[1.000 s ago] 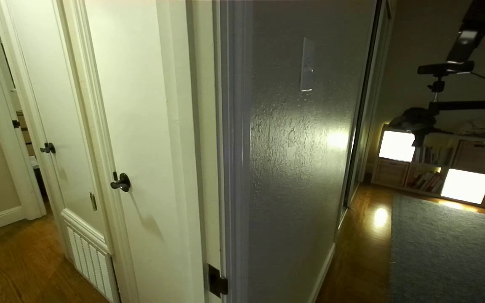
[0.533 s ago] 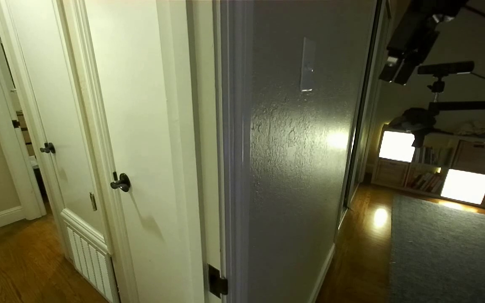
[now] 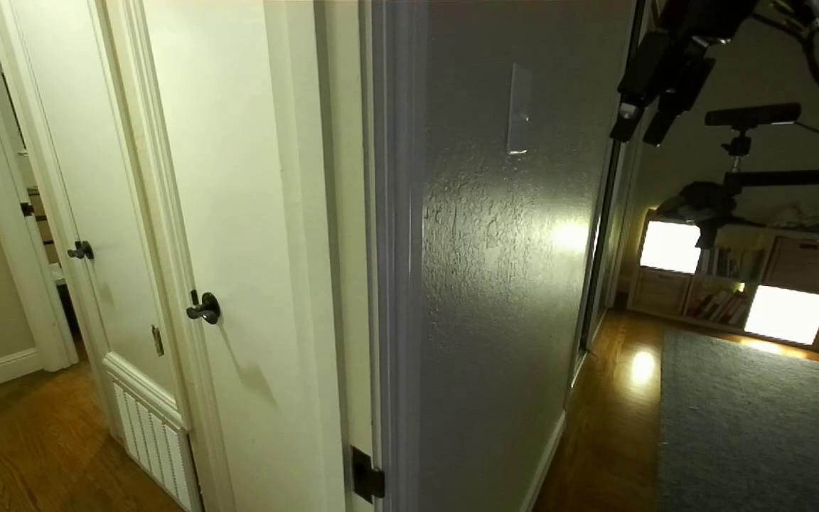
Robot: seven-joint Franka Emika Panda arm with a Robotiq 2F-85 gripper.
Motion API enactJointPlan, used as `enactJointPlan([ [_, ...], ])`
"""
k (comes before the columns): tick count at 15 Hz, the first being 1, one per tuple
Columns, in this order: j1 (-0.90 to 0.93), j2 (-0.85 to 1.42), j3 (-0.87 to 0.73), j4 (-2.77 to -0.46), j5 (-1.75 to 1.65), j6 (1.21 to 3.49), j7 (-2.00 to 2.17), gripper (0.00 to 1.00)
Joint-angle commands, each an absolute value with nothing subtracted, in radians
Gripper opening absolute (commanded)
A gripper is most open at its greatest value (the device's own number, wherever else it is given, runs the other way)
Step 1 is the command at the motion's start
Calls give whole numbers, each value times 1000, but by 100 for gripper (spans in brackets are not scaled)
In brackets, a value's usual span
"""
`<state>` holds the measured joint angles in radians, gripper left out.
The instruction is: Turn on the light switch
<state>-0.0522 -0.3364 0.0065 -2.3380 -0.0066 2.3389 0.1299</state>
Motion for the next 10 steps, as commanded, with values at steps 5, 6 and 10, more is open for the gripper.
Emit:
enactJointPlan([
  [5,-45,-209,-10,-2300,-8,2513,61,100],
  [6,-47,-197,-10,-2297,-15,2545,56,100],
  [10,-66,-170,-13,-2300,-86,2690,50,100],
])
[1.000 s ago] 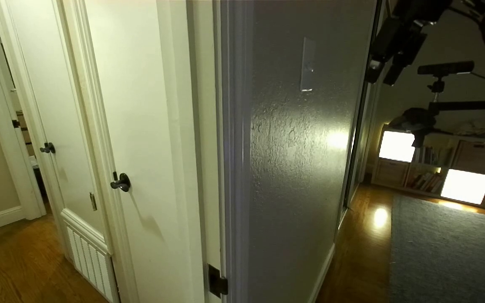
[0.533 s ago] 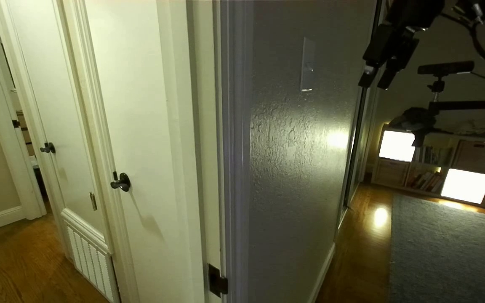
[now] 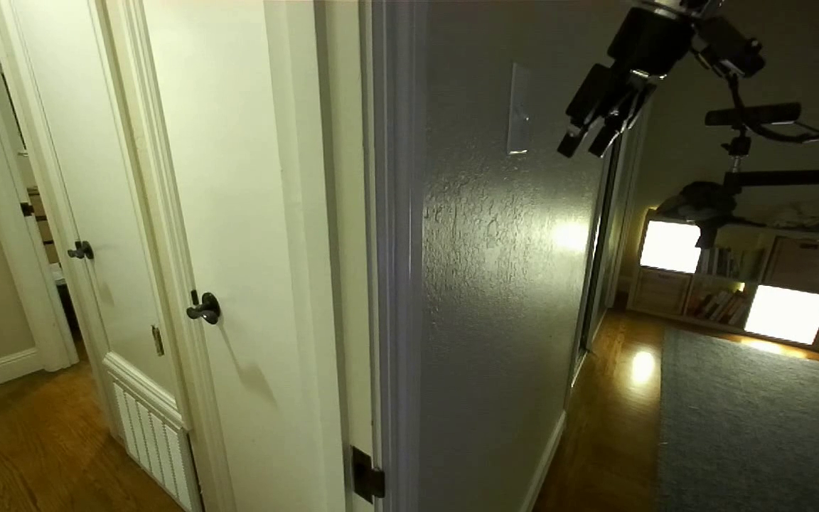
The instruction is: Turn on the light switch
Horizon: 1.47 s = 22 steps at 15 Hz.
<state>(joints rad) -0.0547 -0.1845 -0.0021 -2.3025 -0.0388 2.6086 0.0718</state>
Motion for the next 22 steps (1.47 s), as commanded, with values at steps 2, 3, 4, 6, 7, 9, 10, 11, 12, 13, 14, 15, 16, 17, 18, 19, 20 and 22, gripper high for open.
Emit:
enactJointPlan([
  [2,-73,-159,-19,-2301,-114,2748,53,81],
  [3,-74,-155,-24,-2301,-117,2776,48,74],
  [4,-76,-150,-28,-2300,-118,2798,41,67],
  [6,-80,-137,-36,-2292,-116,2846,28,52],
  [7,-81,-129,-41,-2287,-110,2871,20,47],
  [9,-78,-115,-50,-2278,-97,2913,6,45],
  [10,-77,-109,-54,-2273,-94,2929,1,42],
  [11,-76,-100,-58,-2265,-89,2946,-5,42],
  [12,-75,-93,-60,-2259,-86,2959,-11,45],
  [13,-74,-83,-63,-2250,-82,2971,-13,51],
  [14,-73,-75,-65,-2244,-76,2981,-14,55],
  [15,-70,-66,-66,-2237,-69,2989,-16,67],
  [16,-68,-59,-66,-2232,-65,2994,-18,64],
  [17,-68,-51,-65,-2226,-65,2999,-18,64],
  [18,-67,-44,-65,-2220,-63,3002,-19,64],
  [19,-65,-38,-64,-2215,-55,3003,-23,39],
  [20,-64,-32,-64,-2211,-52,3006,-23,39],
  [22,-58,-23,-62,-2202,-22,3011,-45,31],
])
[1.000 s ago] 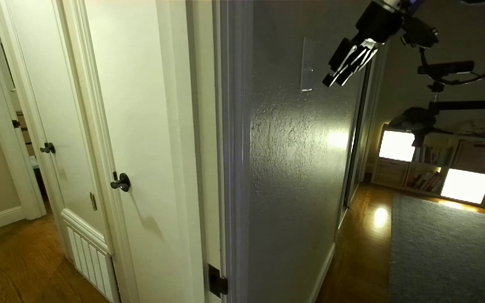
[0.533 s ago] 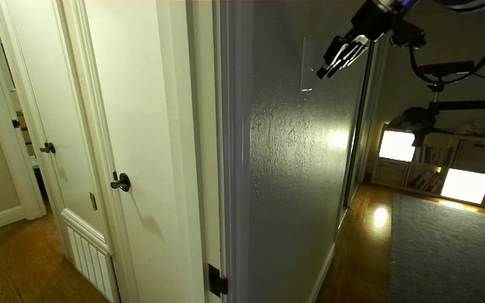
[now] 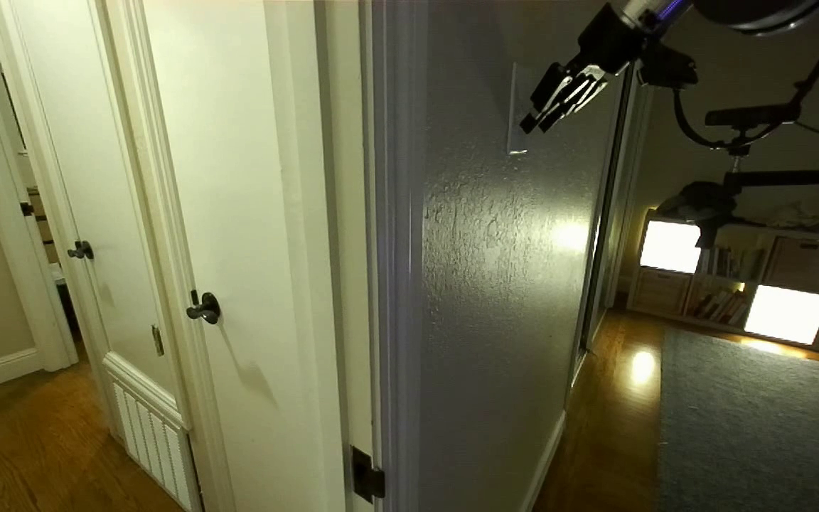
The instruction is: Turn on the light switch
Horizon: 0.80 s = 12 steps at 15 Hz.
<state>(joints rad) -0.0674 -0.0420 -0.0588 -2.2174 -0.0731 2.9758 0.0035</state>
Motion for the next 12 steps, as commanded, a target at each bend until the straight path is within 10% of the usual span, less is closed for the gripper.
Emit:
enactJointPlan([
  [1,-54,-23,-59,-2200,-4,3013,-57,24],
  [4,-46,-25,-55,-2197,34,3012,-91,6],
  [12,-55,-56,-56,-2214,-18,2988,-119,7],
])
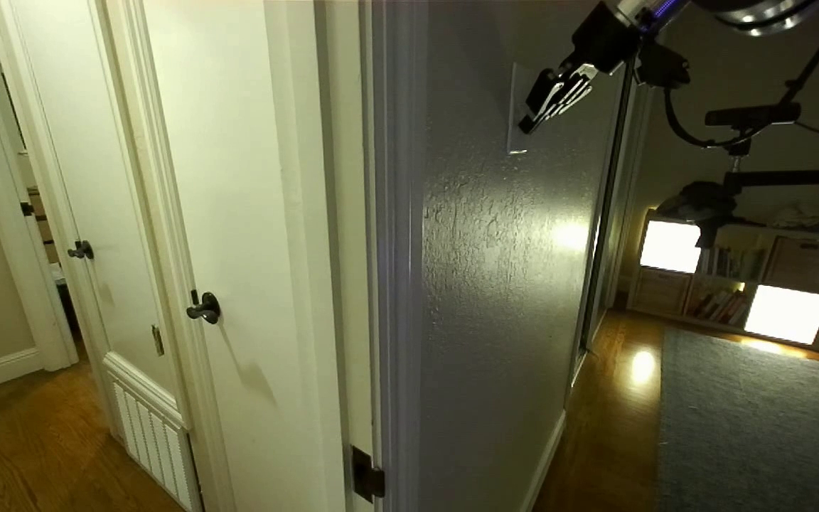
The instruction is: Turn on the light switch
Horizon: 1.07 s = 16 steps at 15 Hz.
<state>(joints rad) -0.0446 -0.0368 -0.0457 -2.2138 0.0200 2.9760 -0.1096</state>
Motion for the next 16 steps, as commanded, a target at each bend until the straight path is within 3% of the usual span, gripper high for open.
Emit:
enactJointPlan([
  [1,-56,-67,-56,-2220,-31,2980,-118,7],
  [12,-94,-156,-50,-2254,-149,2947,-65,6],
  [16,-53,-168,-62,-2258,-16,2856,-121,6],
])
